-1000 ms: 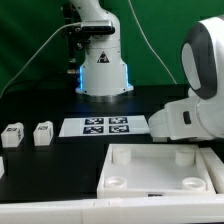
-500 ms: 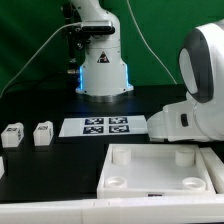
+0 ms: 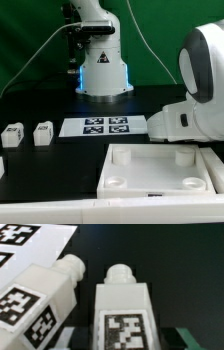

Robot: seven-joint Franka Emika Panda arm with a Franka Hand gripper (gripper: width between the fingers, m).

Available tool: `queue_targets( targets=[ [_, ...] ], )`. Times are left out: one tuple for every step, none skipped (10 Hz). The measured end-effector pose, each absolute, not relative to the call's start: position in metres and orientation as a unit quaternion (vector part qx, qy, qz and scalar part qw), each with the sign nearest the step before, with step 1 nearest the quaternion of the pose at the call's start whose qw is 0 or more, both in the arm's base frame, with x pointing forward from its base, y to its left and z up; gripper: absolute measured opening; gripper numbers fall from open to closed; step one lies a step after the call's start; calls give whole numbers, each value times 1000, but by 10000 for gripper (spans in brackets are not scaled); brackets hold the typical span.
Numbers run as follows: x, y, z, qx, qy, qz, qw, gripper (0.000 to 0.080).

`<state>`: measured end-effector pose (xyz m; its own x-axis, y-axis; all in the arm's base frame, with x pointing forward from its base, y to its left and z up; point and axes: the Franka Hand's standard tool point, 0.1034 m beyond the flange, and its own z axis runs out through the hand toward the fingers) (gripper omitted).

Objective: Assemble one leg

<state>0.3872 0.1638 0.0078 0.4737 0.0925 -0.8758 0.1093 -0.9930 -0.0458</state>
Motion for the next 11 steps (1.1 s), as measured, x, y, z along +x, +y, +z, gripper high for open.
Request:
queue_targets(
  targets=[
    [387,164,8,858,59,-510,8,290],
    [387,164,8,858,59,-510,8,290],
    [387,164,8,858,59,-510,8,290],
    [387,164,8,858,59,-510,8,290],
    [387,164,8,858,59,-510,8,290],
    [387,164,8,858,59,-510,8,290],
    [387,164,8,858,59,-510,8,291],
    [387,164,8,858,59,-510,8,291],
    [388,164,8,859,59,-508,8,291],
    [390,165,9,866,59,-497,7,291],
    [397,166,19,871,63,-488,4,291]
  ],
)
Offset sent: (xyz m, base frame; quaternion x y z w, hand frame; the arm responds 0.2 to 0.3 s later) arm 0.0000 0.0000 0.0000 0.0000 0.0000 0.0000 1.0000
